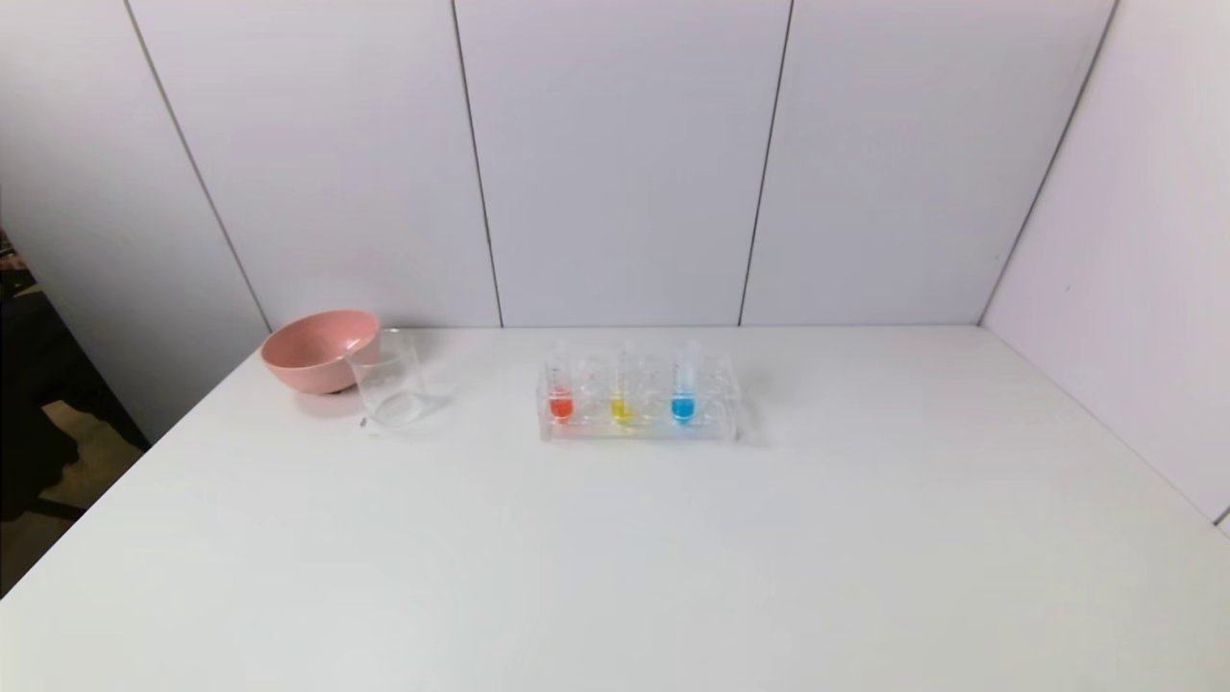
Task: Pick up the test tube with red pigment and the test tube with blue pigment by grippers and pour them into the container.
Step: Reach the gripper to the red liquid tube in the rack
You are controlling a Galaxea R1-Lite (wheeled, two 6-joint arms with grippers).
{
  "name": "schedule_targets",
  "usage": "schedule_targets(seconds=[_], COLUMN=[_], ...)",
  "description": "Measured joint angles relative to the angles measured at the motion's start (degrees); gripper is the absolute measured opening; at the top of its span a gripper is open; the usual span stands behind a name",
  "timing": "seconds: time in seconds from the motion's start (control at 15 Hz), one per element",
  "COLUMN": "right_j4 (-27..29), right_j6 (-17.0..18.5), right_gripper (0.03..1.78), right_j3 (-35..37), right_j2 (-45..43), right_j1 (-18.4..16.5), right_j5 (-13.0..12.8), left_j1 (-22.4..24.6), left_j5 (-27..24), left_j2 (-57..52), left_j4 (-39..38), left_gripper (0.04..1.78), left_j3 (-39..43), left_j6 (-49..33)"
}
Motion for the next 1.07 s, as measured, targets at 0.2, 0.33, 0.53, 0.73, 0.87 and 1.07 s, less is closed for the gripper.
schedule_targets(seconds=[0.2, 0.33, 0.53, 0.73, 0.87, 1.07], right_j4=[0.0, 0.0, 0.0, 0.0, 0.0, 0.0], right_j6=[0.0, 0.0, 0.0, 0.0, 0.0, 0.0], right_gripper=[1.77, 1.77, 1.77, 1.77, 1.77, 1.77], right_j3=[0.0, 0.0, 0.0, 0.0, 0.0, 0.0], right_j2=[0.0, 0.0, 0.0, 0.0, 0.0, 0.0], right_j1=[0.0, 0.0, 0.0, 0.0, 0.0, 0.0], right_j5=[0.0, 0.0, 0.0, 0.0, 0.0, 0.0], left_j1=[0.0, 0.0, 0.0, -0.9, -2.9, -5.9], left_j5=[0.0, 0.1, -1.0, -1.5, -1.8, -4.6], left_j2=[0.0, 0.0, 1.5, 10.0, 18.7, 35.0], left_j4=[0.0, -0.7, 0.4, -0.5, -3.2, -10.4], left_gripper=[1.78, 1.77, 1.78, 1.77, 1.77, 1.78], left_j3=[0.0, -0.2, -5.0, -10.9, -13.6, -16.4], left_j6=[0.0, 0.3, 0.2, -1.3, -3.3, -4.7])
